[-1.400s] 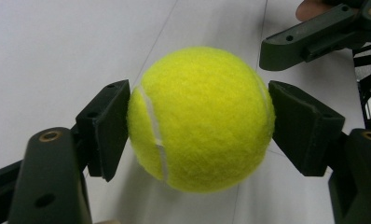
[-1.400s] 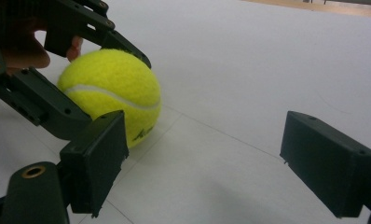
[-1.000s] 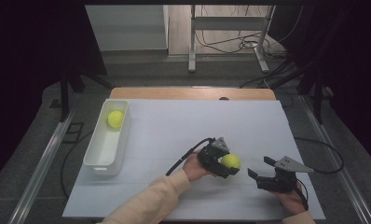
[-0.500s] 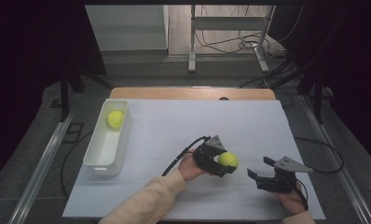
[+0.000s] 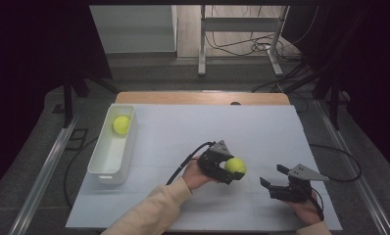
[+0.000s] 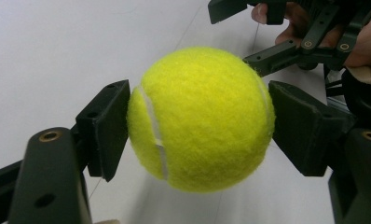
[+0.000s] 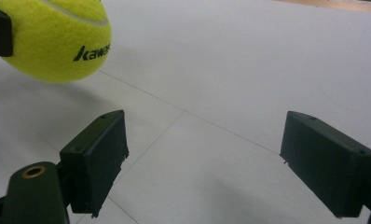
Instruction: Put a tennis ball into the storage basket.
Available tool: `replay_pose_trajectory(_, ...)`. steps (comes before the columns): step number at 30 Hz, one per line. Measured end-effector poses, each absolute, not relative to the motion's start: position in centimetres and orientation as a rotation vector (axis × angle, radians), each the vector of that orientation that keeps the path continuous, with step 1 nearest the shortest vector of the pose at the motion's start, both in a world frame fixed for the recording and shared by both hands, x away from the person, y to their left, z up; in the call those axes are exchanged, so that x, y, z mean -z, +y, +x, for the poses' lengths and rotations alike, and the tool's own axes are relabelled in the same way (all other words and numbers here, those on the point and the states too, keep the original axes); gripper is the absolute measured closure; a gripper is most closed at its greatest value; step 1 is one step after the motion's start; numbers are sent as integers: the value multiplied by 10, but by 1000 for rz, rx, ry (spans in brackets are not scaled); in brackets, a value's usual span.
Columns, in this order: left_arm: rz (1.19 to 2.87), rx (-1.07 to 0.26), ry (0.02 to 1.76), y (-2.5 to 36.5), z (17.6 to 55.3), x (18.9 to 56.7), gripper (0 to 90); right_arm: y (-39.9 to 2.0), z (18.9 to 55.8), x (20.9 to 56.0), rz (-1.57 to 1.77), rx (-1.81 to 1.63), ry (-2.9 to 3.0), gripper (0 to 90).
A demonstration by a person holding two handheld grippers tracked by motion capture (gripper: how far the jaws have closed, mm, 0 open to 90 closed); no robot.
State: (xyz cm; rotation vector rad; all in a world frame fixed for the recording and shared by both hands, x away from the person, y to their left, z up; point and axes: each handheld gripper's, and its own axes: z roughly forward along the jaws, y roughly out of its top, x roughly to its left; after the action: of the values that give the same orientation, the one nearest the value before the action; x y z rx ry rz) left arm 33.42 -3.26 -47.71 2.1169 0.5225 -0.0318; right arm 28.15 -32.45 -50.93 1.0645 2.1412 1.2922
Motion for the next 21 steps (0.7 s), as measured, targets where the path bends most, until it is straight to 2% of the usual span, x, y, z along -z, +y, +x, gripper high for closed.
replay_pose_trajectory(21, 2078, 2, 559, -5, 334, 471, 253, -325, 281, 510, 1063, -1286, 2141, 152)
